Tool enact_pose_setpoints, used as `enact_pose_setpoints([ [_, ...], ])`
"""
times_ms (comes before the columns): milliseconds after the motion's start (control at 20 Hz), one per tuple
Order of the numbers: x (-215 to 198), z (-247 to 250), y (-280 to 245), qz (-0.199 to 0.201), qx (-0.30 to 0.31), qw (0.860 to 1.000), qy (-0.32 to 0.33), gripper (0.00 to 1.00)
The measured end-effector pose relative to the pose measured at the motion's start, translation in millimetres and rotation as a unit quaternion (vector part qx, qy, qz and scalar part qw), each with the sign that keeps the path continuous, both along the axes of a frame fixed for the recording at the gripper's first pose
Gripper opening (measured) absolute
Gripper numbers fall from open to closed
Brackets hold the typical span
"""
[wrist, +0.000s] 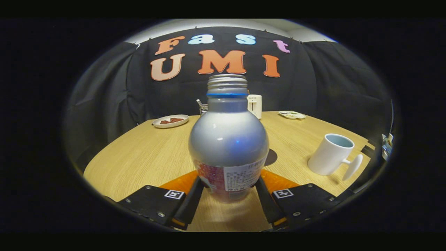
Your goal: Take the bottle from table, then pour the juice into the cup, finally place the bottle on the coaster
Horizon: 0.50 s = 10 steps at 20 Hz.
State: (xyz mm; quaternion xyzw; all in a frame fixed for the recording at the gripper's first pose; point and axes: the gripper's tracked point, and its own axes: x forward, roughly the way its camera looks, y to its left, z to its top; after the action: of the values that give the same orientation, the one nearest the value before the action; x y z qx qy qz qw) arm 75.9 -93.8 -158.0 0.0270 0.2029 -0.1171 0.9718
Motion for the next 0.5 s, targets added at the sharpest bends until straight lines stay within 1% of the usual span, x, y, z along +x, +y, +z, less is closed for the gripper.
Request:
enact_pose_setpoints([
  [250,4,26,0,-0.009,0.064,0.997,-0.043,0.77],
  [400,6,41,1,-0.013,0.111,0.991,-0.07,0.77],
  [500,8,51,-4,-0.024,0.138,0.986,-0.088,0.77],
])
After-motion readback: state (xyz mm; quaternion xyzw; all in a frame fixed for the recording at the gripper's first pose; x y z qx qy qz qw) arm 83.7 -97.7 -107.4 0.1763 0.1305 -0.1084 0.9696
